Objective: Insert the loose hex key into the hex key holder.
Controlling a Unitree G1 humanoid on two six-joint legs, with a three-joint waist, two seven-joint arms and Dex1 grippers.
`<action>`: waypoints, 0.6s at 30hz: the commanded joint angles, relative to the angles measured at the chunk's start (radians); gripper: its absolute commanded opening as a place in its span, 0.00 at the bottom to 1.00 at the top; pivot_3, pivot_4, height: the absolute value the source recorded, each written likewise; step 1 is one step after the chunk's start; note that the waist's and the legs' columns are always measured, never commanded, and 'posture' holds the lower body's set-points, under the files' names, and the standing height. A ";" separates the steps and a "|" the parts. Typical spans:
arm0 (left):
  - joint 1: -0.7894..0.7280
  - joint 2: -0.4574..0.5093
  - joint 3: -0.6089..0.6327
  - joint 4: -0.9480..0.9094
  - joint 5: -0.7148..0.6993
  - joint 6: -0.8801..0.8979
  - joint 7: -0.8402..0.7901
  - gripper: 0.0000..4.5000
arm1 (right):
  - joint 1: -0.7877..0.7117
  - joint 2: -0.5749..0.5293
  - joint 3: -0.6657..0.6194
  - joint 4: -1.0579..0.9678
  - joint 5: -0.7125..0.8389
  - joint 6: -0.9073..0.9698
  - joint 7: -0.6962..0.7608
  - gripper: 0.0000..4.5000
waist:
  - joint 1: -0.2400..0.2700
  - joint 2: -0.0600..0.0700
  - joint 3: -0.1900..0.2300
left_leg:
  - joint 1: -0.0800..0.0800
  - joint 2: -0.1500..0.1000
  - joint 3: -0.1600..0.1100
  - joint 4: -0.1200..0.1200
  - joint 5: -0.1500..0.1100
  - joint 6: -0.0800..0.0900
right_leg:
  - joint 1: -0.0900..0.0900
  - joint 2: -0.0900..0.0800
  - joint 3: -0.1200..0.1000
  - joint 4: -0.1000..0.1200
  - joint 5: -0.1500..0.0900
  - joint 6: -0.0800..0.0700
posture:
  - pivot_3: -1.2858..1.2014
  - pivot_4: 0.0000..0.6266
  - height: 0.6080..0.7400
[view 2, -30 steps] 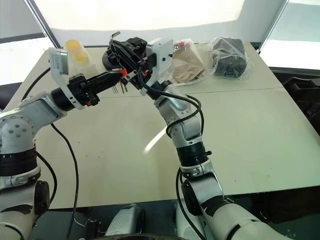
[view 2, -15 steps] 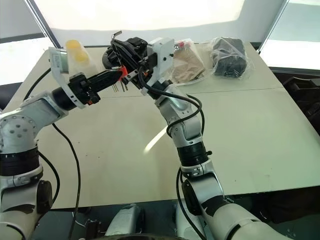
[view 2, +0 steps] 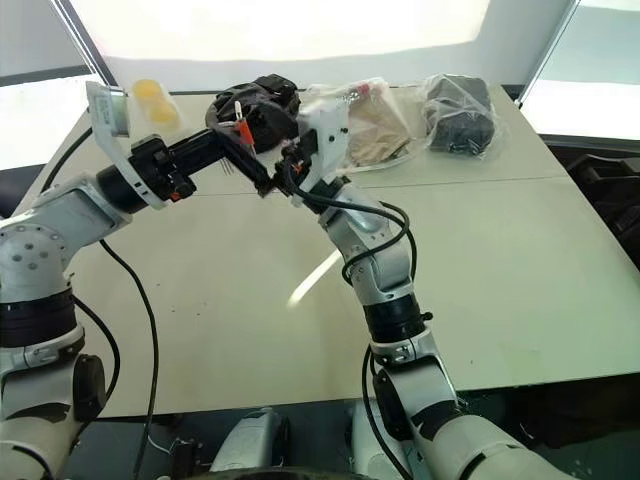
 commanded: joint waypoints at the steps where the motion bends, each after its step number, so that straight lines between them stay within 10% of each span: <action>1: 0.011 0.008 0.027 -0.054 -0.027 -0.002 -0.002 0.05 | 0.066 -0.067 -0.015 -0.103 0.014 0.052 0.017 0.90 | 0.002 0.000 0.000 | 0.000 0.000 0.000 0.000 0.000 0.000 | 0.000 0.000 0.000 0.000 0.000 0.000 | 0.52 0.24 1.00; 18: 0.260 -0.243 -0.107 -0.067 -0.134 0.049 0.118 0.05 | 0.295 -0.349 -0.155 -0.318 0.057 0.233 -0.010 0.90 | 0.011 0.000 0.000 | 0.000 -0.001 0.000 0.001 0.000 0.000 | 0.001 0.000 0.000 -0.001 0.000 0.000 | 0.52 0.24 1.00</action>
